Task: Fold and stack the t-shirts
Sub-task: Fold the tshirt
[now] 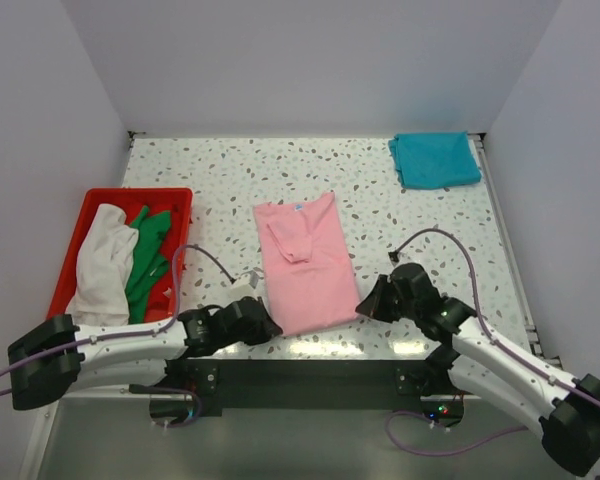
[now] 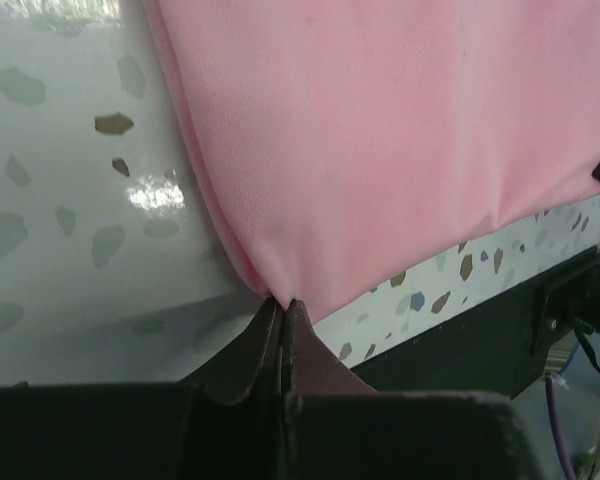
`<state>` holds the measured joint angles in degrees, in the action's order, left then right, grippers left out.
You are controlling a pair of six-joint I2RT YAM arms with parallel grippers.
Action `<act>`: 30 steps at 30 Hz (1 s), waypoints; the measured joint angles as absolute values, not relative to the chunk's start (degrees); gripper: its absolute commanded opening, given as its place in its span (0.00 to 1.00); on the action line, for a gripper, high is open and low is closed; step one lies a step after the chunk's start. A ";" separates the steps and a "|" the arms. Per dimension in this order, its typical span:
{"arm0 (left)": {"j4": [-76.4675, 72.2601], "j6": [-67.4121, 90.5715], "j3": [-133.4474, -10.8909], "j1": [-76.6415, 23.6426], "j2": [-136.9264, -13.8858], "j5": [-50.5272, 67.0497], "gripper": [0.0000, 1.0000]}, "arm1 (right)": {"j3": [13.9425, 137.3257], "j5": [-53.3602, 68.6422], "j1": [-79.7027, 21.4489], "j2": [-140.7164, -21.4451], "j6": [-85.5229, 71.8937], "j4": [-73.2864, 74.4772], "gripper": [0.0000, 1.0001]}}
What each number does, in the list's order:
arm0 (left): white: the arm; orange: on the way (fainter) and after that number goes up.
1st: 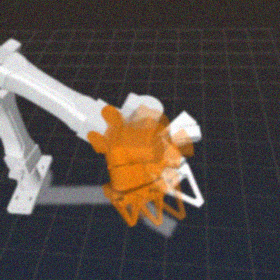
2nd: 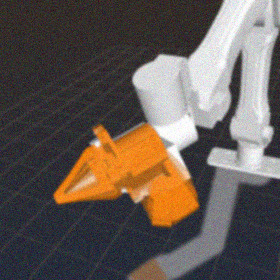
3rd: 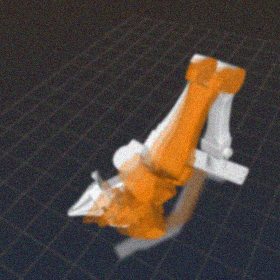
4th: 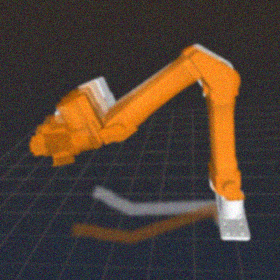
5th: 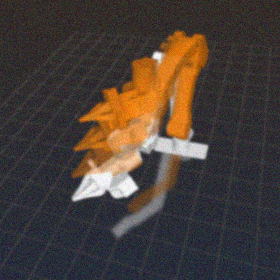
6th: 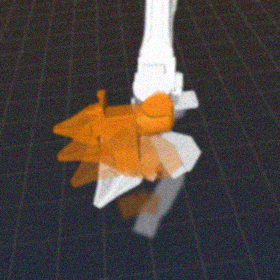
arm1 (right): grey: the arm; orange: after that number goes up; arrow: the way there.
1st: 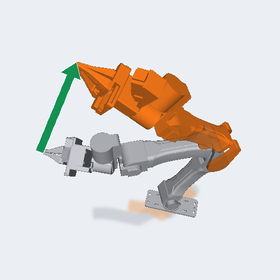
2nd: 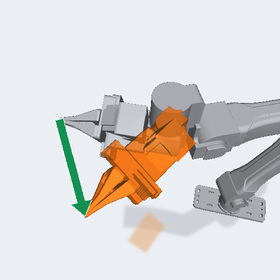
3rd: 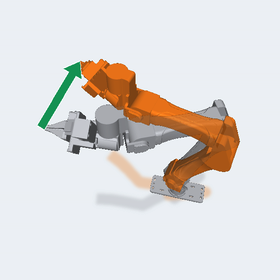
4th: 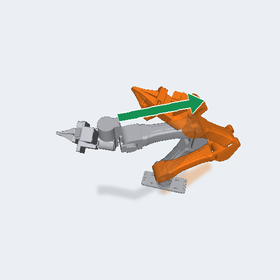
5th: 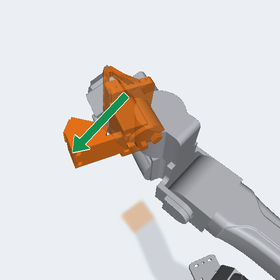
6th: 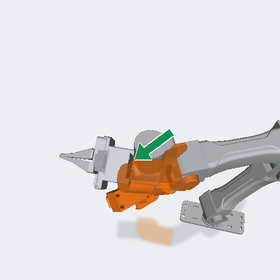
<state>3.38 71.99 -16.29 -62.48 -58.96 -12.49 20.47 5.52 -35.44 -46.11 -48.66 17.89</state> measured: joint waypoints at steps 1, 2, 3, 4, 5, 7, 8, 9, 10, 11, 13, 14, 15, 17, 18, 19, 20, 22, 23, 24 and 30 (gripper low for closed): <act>5.19 72.84 -16.29 -64.05 -57.67 -12.95 0.00 | 20.10 5.56 -36.69 -44.01 -49.08 19.33 0.00; 6.94 73.78 -16.29 -65.67 -56.34 -13.54 0.00 | 19.88 5.45 -38.33 -41.91 -49.69 20.82 0.00; 8.58 74.65 -16.32 -67.29 -55.02 -14.22 0.00 | 19.81 5.23 -39.99 -39.86 -50.30 22.46 0.00; 10.31 75.68 -16.40 -68.69 -53.76 -14.81 0.00 | 19.81 4.99 -41.28 -38.20 -50.72 23.57 0.00; 11.68 76.25 -16.51 -69.60 -52.77 -15.31 0.00 | 19.84 4.86 -42.76 -36.40 -51.22 24.82 0.00; 15.18 77.71 -17.39 -71.48 -50.96 -16.32 0.00 | 19.92 4.16 -44.73 -33.52 -51.92 27.55 0.00; 16.58 78.37 -18.04 -72.16 -50.28 -16.84 0.00 | 20.10 3.84 -45.01 -32.80 -52.05 28.60 0.00; 17.76 78.67 -18.74 -72.62 -49.74 -17.34 0.00 | 20.56 3.42 -45.06 -32.40 -52.14 30.20 0.00; 18.92 78.94 -19.62 -72.93 -49.23 -17.85 0.00 | 21.08 2.83 -45.06 -32.23 -52.21 31.44 0.00; 20.03 79.07 -20.58 -73.12 -48.84 -18.35 0.00 | 21.82 2.39 -45.06 -32.21 -52.25 32.73 0.00; 22.13 79.13 -22.74 -73.28 -48.10 -19.25 0.00 | 23.77 1.41 -45.06 -32.23 -52.23 34.94 0.00; 22.74 79.11 -23.73 -73.28 -47.72 -19.73 0.00 | 24.88 0.78 -45.06 -32.23 -52.05 35.92 0.00; 23.55 79.11 -24.73 -73.28 -47.37 -20.18 0.00 | 26.35 0.25 -45.06 -32.29 -51.96 37.04 0.00; 25.04 79.07 -26.70 -73.28 -46.83 -21.12 0.00 | 29.21 -1.04 -45.06 -32.67 -51.55 38.41 0.00; 25.58 79.00 -27.55 -73.28 -46.63 -21.56 0.00 | 30.76 -1.74 -45.06 -32.97 -51.33 39.18 0.00; 26.20 78.94 -28.36 -73.28 -46.52 -21.98 0.00 | 32.49 -2.33 -45.06 -33.34 -51.07 39.68 0.00; 26.57 78.91 -29.04 -73.28 -46.46 -22.41 0.00 | 33.52 -2.63 -45.06 -33.56 -50.89 39.86 0.00; 27.81 78.87 -30.48 -73.28 -46.44 -23.44 0.00 | 35.79 -3.57 -45.06 -34.61 -50.24 40.34 0.00; 28.25 78.83 -31.14 -73.28 -46.44 -24.10 0.00 | 36.82 -3.81 -45.06 -35.33 -49.93 40.56 0.00; 28.80 78.61 -31.86 -73.25 -46.46 -24.60 0.00 | 37.67 -4.10 -45.06 -36.18 -49.67 40.62 0.00; 28.47 73.36 -37.34 -64.99 -49.36 -23.73 0.00 | 42.06 -6.59 -45.06 -43.64 -47.59 40.73 0.00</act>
<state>28.47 73.36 -37.34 -64.99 -49.36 -23.73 42.06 -6.59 -45.06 -43.64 -47.59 40.73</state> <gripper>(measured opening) 0.021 0.011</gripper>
